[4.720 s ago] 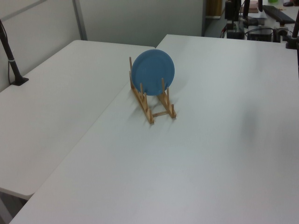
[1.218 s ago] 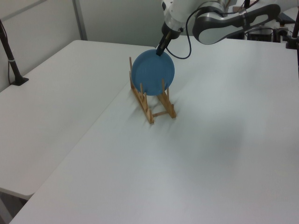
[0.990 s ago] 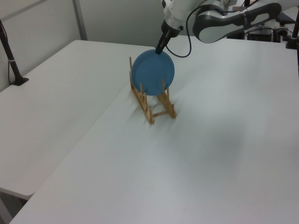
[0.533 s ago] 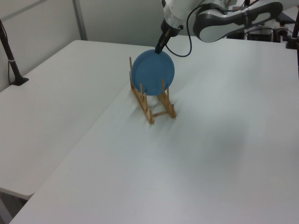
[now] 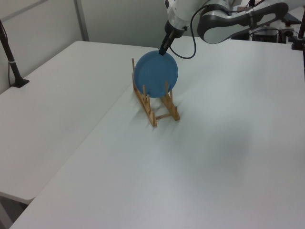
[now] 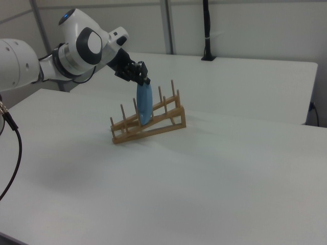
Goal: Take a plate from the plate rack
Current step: 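Lift the gripped blue plate up out of the rack slots, then carry the plate beside the rack and lower it flat onto the table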
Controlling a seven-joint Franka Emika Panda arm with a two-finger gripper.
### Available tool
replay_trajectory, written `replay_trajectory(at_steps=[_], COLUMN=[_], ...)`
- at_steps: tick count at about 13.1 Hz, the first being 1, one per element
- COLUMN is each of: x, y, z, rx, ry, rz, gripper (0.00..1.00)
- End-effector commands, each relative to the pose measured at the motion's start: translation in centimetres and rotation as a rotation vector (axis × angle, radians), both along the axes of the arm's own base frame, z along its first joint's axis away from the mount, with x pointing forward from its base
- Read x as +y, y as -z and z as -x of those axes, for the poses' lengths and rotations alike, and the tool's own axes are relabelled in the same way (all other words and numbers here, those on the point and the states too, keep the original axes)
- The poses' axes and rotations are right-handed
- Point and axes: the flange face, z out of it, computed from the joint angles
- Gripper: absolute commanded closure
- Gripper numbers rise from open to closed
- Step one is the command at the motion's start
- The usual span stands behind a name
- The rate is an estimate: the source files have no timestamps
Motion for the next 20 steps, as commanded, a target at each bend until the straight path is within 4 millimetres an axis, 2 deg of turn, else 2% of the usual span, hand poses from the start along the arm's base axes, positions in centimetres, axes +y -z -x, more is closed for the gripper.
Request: replay_trajectory(at_steps=[1, 2, 6, 9, 11, 17, 20], x=[-0.6, -0.6, -0.5, -0.6, -1.3, -2.4, -3.2], y=[0.2, 0.4, 0.2, 0.4, -0.4, -6.0, -6.1], z=[0.8, 0.8, 0.9, 0.9, 1.3, 4.0, 4.5], rx=[0.039, 0.045, 0.046, 0.068, 0.11, 0.157, 0.201], ry=[-0.017, -0.026, -0.026, -0.048, -0.069, -0.09, -0.093], rz=[0.05, 0.056, 0.058, 0.078, 0.113, 0.146, 0.093], gripper=[0.66, 0.67, 0.88, 1.0, 1.0, 1.0, 1.0])
